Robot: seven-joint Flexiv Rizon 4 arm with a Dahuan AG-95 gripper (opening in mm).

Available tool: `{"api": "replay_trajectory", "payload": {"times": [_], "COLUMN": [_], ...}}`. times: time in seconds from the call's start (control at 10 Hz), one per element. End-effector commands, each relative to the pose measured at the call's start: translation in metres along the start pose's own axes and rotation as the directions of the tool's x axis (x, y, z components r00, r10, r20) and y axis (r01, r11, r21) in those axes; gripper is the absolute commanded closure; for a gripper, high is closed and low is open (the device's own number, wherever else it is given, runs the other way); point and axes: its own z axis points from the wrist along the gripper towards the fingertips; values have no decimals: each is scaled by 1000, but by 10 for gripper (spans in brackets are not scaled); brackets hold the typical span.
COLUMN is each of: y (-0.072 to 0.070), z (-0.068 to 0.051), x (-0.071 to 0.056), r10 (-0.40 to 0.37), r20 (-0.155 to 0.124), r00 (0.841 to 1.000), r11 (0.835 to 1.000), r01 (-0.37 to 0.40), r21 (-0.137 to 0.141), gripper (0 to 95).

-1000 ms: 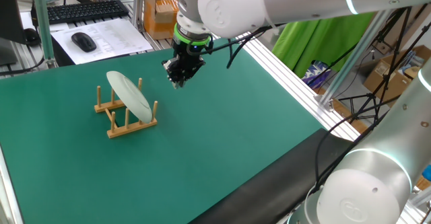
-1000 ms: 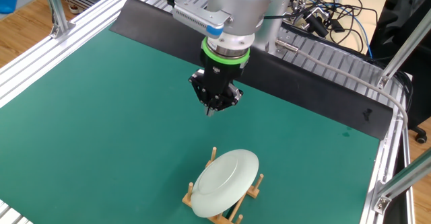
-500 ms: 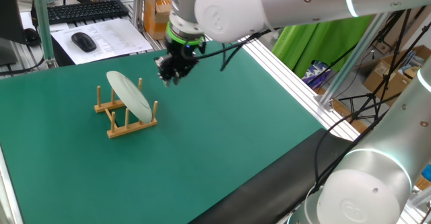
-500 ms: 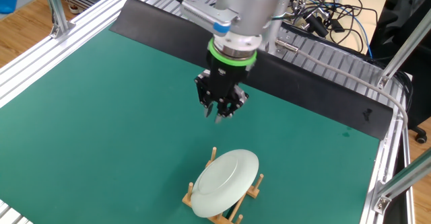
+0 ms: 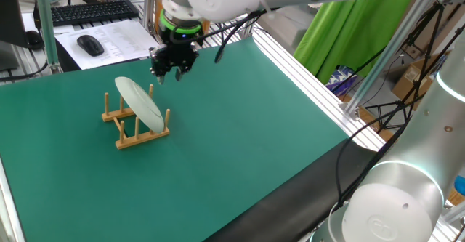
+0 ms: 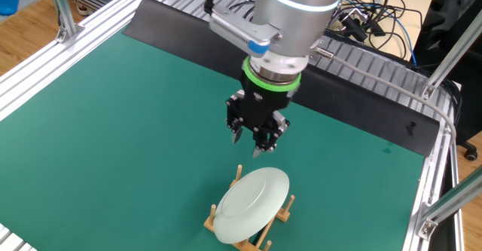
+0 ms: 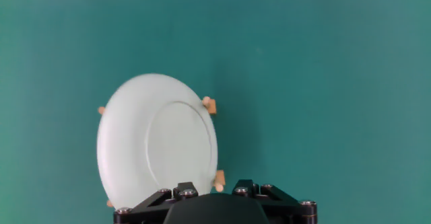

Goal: Take the dish off the dish rack

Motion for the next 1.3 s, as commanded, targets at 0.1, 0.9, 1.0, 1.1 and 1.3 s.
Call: {"api": "replay_trajectory", "payload": {"times": [0.1, 0.9, 1.0, 1.1, 1.3], "y": [14, 68, 72, 78, 88], "z": [-2, -1, 0, 3, 7], "x": [-3, -12, -11, -10, -9], "r10": [31, 175, 180, 190, 201], "r20": [-5, 15, 20, 24, 30], "r00": [999, 984, 983, 982, 979], "r11": [999, 984, 983, 982, 979], "r01": [-31, -175, -181, -190, -202], "r21": [4, 12, 16, 18, 24], "gripper": [570, 380, 380, 380, 380]}}
